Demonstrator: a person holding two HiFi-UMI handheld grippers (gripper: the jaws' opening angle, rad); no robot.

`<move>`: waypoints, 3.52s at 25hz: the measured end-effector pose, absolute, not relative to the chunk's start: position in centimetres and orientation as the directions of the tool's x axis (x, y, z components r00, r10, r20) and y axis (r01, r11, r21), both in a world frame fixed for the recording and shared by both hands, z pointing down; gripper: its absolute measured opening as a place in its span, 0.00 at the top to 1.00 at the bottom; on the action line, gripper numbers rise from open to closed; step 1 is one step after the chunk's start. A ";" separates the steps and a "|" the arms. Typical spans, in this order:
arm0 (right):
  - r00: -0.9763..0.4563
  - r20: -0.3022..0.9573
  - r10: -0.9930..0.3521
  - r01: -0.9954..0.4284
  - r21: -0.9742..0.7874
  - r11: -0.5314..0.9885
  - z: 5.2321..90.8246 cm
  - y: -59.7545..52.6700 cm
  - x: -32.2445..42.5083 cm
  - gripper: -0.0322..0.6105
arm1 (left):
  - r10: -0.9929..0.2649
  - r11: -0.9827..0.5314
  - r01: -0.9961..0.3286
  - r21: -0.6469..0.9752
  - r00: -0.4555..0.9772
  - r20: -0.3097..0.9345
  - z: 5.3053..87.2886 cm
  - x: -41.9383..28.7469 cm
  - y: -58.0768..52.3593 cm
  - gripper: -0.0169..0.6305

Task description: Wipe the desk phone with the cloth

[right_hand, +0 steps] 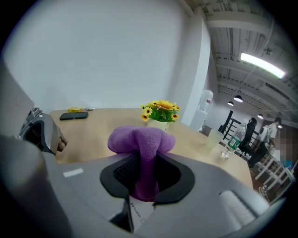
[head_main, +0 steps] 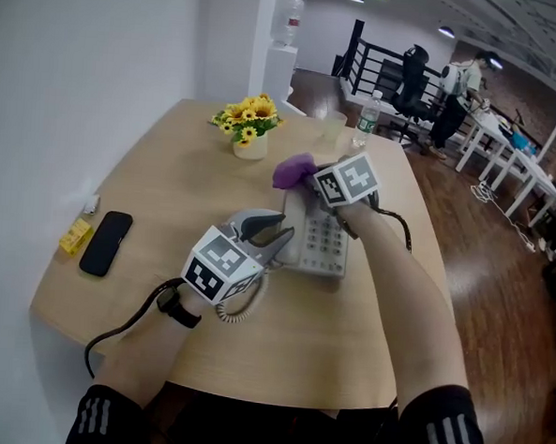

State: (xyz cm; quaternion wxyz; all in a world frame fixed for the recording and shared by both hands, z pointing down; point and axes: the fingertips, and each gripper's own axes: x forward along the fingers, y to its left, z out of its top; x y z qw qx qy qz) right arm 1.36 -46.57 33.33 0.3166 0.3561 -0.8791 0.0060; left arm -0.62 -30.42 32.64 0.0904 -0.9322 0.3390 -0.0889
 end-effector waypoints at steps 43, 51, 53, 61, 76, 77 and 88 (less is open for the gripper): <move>-0.414 0.613 -0.673 -0.758 0.176 0.628 35.8 -44.7 15.0 0.83 | -0.644 -0.756 -0.608 -0.240 0.758 0.107 32.7 -0.3 -30.1 0.83; -0.582 0.512 -0.632 -0.777 -0.118 0.619 36.7 -45.2 14.3 0.83 | -0.644 -0.755 -0.607 -0.249 0.757 0.108 32.7 -0.2 -30.0 0.83; -0.589 0.515 -0.623 -0.764 -0.104 0.636 37.1 -44.4 14.1 0.83 | -0.642 -0.756 -0.602 -0.257 0.759 0.110 32.7 -0.1 -30.0 0.83; -0.628 0.552 -0.549 -0.702 -0.098 0.705 38.9 -38.7 13.8 0.83 | -0.646 -0.752 -0.604 -0.265 0.755 0.112 32.8 -0.3 -30.1 0.83; -0.678 0.610 -0.411 -0.553 -0.055 0.831 40.5 -27.9 13.5 0.83 | -0.641 -0.755 -0.597 -0.271 0.759 0.113 32.7 -0.1 -29.8 0.83; -0.681 0.594 -0.428 -0.554 -0.035 0.832 39.5 -28.4 13.5 0.83 | -0.640 -0.755 -0.596 -0.271 0.760 0.113 32.7 0.0 -29.8 0.83; -0.538 0.590 -0.601 -0.658 0.151 0.738 34.0 -43.1 10.3 0.83 | -0.638 -0.759 -0.596 -0.263 0.762 0.113 32.7 0.0 -29.6 0.83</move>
